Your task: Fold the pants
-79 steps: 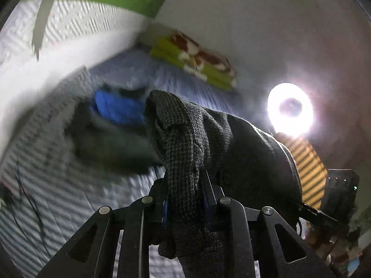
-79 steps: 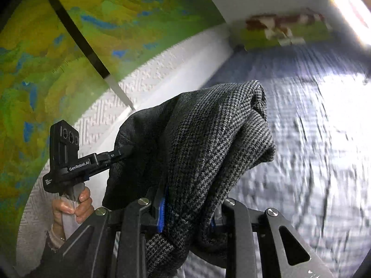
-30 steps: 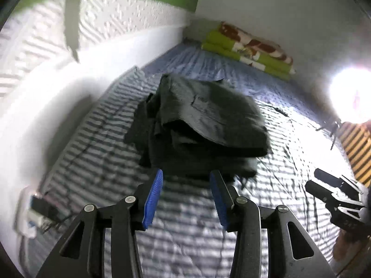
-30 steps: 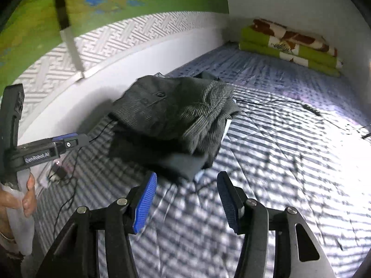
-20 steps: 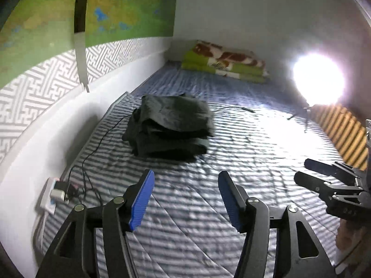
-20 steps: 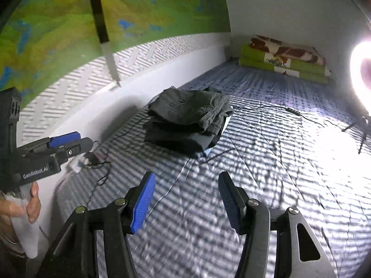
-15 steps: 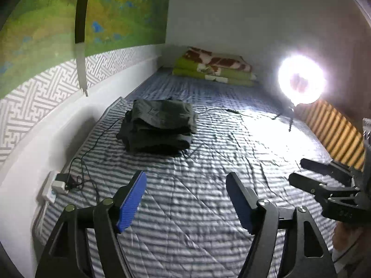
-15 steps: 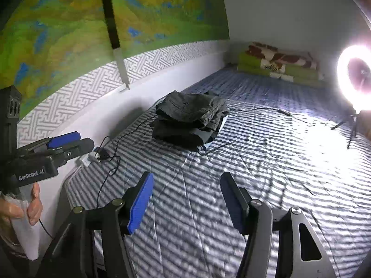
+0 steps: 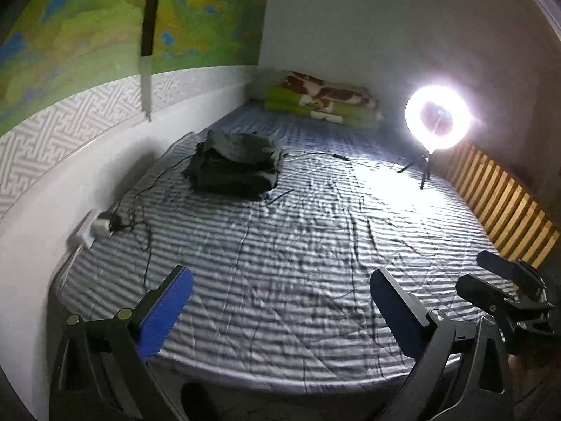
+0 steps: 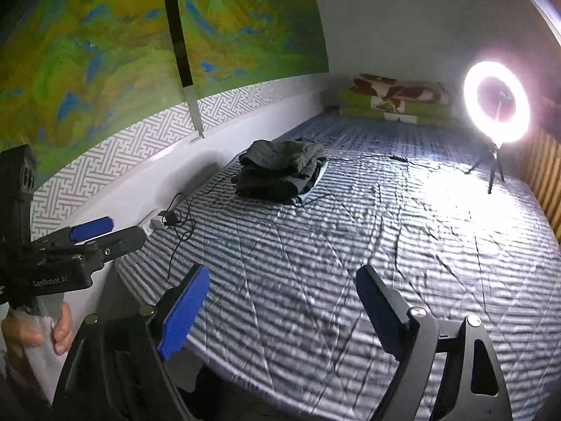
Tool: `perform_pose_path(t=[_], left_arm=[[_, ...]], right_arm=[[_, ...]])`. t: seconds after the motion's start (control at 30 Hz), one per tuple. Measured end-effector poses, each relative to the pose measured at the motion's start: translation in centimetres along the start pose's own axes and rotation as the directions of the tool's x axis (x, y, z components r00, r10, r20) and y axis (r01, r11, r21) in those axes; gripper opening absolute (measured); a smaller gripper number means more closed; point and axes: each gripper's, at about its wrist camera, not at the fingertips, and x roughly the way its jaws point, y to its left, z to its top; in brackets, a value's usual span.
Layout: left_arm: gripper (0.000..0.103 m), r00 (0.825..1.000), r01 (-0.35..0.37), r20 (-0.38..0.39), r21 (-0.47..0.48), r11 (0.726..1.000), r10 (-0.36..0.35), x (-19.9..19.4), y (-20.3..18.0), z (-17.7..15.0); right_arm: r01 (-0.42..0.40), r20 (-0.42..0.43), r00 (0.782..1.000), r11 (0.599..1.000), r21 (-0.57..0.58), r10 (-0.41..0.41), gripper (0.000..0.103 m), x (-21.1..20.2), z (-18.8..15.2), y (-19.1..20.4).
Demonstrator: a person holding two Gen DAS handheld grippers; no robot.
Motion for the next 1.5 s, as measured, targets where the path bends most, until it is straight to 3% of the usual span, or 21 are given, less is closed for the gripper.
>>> perform_pose_path(t=[0.13,0.4,1.5], left_arm=[[0.102,1.0,0.022,-0.019,-0.025,0.999,-0.022,-0.7,0.3,-1.5],[0.102,0.999,-0.001,-0.032,-0.011,1.0,0.001,-1.3,0.5,-2.5],[0.102,0.999,0.0,-0.045,0.044,0.999,0.002,0.5,-2.3,-2.9]], right_arm=[[0.027,-0.014,1.0,1.0,0.013,-0.027,0.084,-1.3,-2.1,0.3],[0.029,-0.035,0.999,0.999,0.031,-0.028,0.084,-2.7,-4.1,1.2],[0.053,-0.038,0.998,0.998,0.022,-0.052,0.084,-2.6,-4.8,0.8]])
